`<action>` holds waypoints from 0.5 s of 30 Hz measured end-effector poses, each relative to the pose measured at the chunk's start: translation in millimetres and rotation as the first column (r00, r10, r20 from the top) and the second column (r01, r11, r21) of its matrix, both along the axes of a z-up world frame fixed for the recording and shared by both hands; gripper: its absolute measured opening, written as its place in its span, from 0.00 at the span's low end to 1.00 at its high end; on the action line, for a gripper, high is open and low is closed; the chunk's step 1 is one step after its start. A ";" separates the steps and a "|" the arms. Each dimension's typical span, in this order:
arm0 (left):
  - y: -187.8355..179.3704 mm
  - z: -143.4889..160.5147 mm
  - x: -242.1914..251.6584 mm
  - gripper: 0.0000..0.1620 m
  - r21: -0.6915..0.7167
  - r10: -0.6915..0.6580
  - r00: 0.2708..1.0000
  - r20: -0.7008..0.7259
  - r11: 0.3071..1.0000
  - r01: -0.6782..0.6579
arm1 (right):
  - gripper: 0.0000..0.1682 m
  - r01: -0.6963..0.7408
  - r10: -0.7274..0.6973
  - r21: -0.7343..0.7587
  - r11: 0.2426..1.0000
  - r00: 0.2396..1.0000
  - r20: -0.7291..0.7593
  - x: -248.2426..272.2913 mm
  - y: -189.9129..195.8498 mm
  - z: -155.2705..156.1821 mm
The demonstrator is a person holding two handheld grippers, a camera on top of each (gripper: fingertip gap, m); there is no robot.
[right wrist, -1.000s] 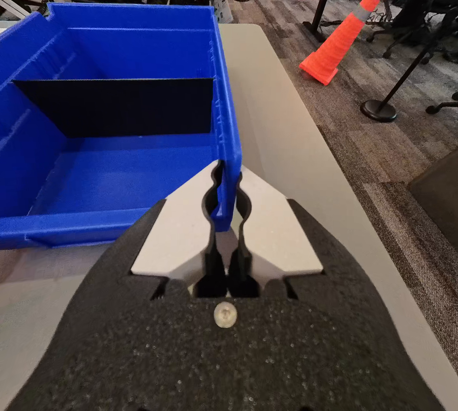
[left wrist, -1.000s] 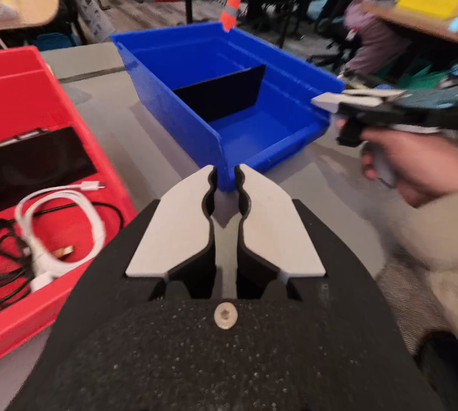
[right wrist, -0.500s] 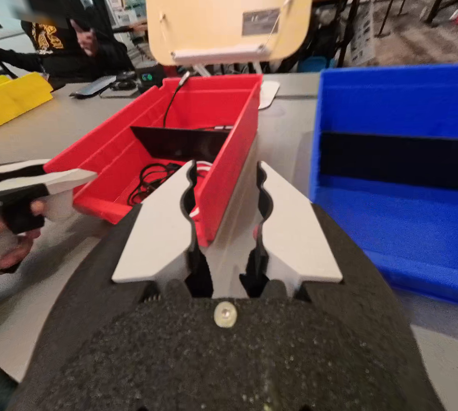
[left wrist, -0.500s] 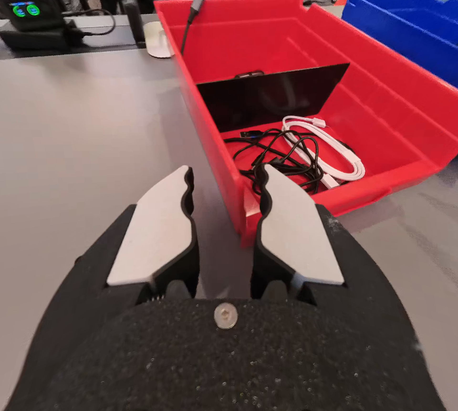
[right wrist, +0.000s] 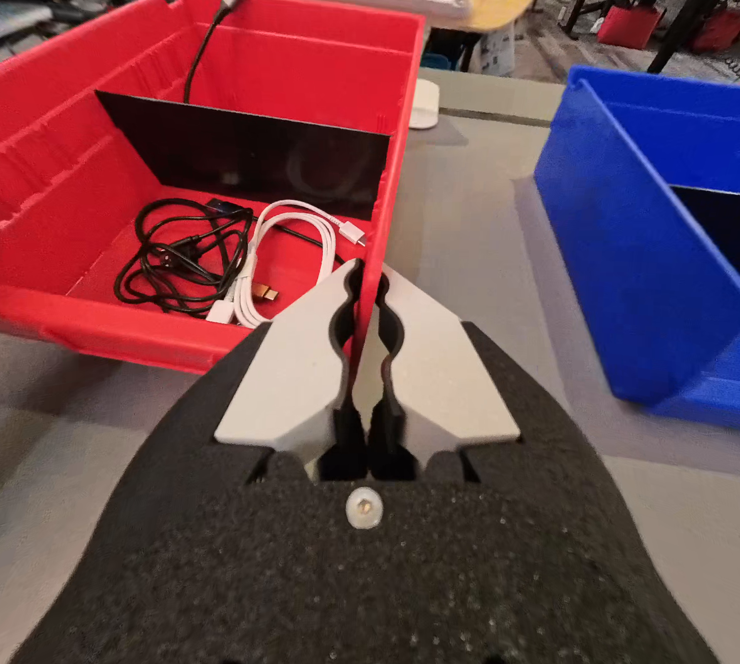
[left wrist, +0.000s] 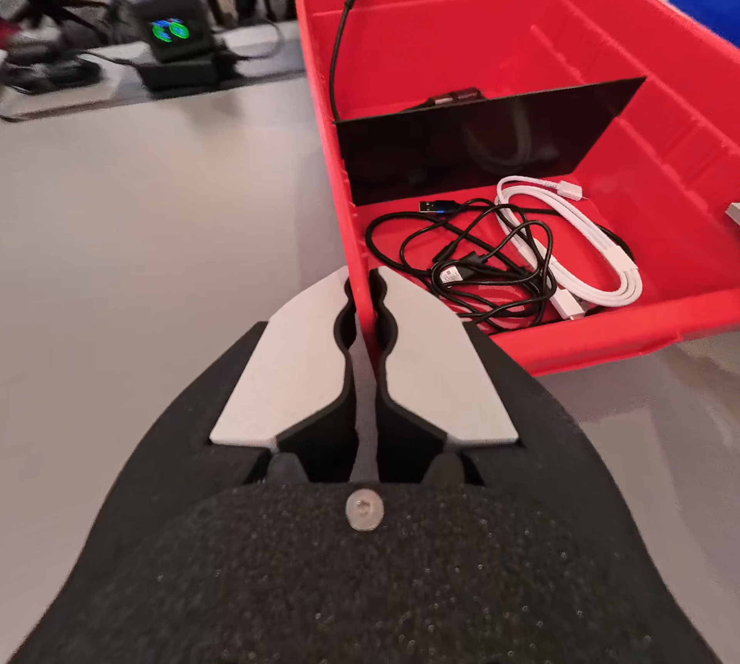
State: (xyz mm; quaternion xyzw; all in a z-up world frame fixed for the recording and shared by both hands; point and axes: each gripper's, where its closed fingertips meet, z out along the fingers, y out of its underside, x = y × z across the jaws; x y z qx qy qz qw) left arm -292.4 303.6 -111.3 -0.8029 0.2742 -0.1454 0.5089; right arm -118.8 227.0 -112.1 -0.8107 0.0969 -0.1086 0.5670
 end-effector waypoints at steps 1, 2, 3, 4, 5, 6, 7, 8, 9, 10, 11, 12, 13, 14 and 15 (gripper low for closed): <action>6.4 7.9 -15.9 0.02 0.020 0.020 1.000 0.001 1.000 -0.020 | 0.02 -0.006 0.006 0.017 1.000 1.000 -0.002 -16.2 7.0 4.4; 13.8 14.6 -33.6 0.02 0.034 0.041 0.999 -0.004 0.999 -0.041 | 0.02 -0.017 0.017 0.031 0.999 1.000 -0.001 -31.6 16.7 7.8; 22.1 19.6 -52.6 0.02 0.043 0.059 0.998 -0.009 0.997 -0.059 | 0.02 -0.032 0.032 0.043 0.999 0.999 0.000 -49.7 26.2 12.0; 31.0 23.5 -72.2 0.02 0.050 0.072 0.997 -0.004 0.996 -0.072 | 0.02 -0.052 0.052 0.045 0.998 0.999 0.008 -68.8 36.2 15.1; 39.9 25.4 -91.7 0.02 0.056 0.081 0.997 0.006 0.995 -0.082 | 0.02 -0.073 0.073 0.044 0.996 0.997 0.016 -87.6 46.7 17.0; 48.7 25.1 -111.1 0.02 0.060 0.090 0.996 0.011 0.994 -0.091 | 0.02 -0.102 0.101 0.039 0.994 0.994 0.033 -106.8 57.8 17.6; 56.9 23.7 -129.8 0.02 0.058 0.099 0.995 0.016 0.993 -0.100 | 0.03 -0.130 0.129 0.023 0.991 0.990 0.053 -125.0 68.0 16.8; 64.1 21.0 -146.6 0.02 0.046 0.103 0.994 0.023 0.993 -0.104 | 0.03 -0.150 0.149 0.009 0.989 0.987 0.061 -140.8 77.3 14.8; 70.6 17.8 -162.0 0.02 0.031 0.109 0.994 0.029 0.993 -0.110 | 0.03 -0.167 0.168 -0.007 0.986 0.984 0.054 -155.3 86.1 11.4; 76.3 14.2 -175.7 0.02 0.019 0.118 0.993 0.028 0.993 -0.119 | 0.03 -0.183 0.184 -0.026 0.983 0.982 0.045 -168.1 94.1 6.5; 81.2 9.8 -186.4 0.02 0.005 0.127 0.992 0.021 0.992 -0.127 | 0.03 -0.191 0.193 -0.041 0.981 0.980 0.038 -177.8 101.5 1.3; 85.4 4.9 -195.0 0.02 -0.008 0.137 0.991 0.013 0.991 -0.137 | 0.03 -0.197 0.199 -0.055 0.979 0.980 0.027 -185.9 107.2 -4.4; 88.8 -0.5 -201.2 0.02 -0.021 0.144 0.990 0.006 0.989 -0.144 | 0.03 -0.201 0.203 -0.072 0.977 0.979 0.015 -191.5 111.9 -11.3; 91.7 -7.3 -205.2 0.02 -0.040 0.148 0.989 -0.005 0.988 -0.148 | 0.03 -0.205 0.206 -0.088 0.975 0.979 0.000 -195.9 116.7 -18.9; 94.7 -14.0 -208.2 0.03 -0.055 0.161 0.987 -0.008 0.985 -0.161 | 0.03 -0.208 0.208 -0.067 0.976 0.978 -0.006 -197.8 118.6 -18.2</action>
